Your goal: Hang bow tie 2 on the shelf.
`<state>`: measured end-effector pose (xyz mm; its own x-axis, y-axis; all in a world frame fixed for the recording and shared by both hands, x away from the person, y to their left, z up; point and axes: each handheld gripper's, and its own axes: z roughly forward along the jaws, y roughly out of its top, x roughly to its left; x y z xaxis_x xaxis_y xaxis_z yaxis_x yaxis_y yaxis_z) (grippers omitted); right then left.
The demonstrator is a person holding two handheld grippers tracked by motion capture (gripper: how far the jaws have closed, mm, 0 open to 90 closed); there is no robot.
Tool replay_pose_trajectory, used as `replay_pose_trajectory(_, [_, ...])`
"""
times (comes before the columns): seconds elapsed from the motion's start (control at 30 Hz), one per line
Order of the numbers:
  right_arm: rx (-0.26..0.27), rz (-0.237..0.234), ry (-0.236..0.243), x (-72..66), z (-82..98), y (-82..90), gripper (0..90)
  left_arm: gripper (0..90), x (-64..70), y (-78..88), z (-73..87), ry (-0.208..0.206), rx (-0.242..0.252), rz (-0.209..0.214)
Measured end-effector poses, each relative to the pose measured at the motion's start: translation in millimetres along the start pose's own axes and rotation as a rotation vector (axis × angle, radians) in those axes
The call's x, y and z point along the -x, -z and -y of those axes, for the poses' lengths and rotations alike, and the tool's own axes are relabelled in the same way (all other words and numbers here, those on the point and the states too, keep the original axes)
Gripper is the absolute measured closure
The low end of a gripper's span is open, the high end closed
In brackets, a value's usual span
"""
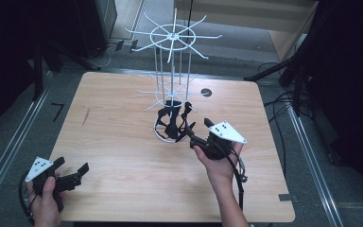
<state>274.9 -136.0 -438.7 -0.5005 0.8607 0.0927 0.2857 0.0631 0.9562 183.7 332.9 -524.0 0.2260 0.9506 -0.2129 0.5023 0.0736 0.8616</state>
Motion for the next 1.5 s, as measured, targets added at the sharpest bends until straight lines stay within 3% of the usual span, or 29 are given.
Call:
replay_pose_trajectory(0.2, [0.002, -0.011, -0.012, 12.5, 13.3, 13.0, 14.8, 0.0, 0.1, -0.2, 0.0, -0.002, -0.001, -0.001])
replay_pose_trajectory(0.43, [-0.014, -0.02, -0.037, 28.1, 30.7, 22.9, 10.3, 0.0, 0.2, -0.3, -0.1, -0.007, -0.003, -0.002])
replay_pose_trajectory(0.7, [-0.029, 0.012, -0.078, 48.0, 50.5, 36.1, 9.2, 0.0, 0.5, -0.4, -0.1, -0.005, -0.002, -0.002])
replay_pose_trajectory(0.93, [-0.043, 0.037, -0.082, 60.2, 64.1, 46.5, 8.8, 0.0, 0.7, -0.4, 0.0, -0.007, -0.002, -0.004])
replay_pose_trajectory(1.5, [-0.077, 0.069, -0.103, 77.1, 88.6, 66.2, 8.2, 0.0, 0.5, -0.5, -0.1, -0.006, -0.002, -0.002])
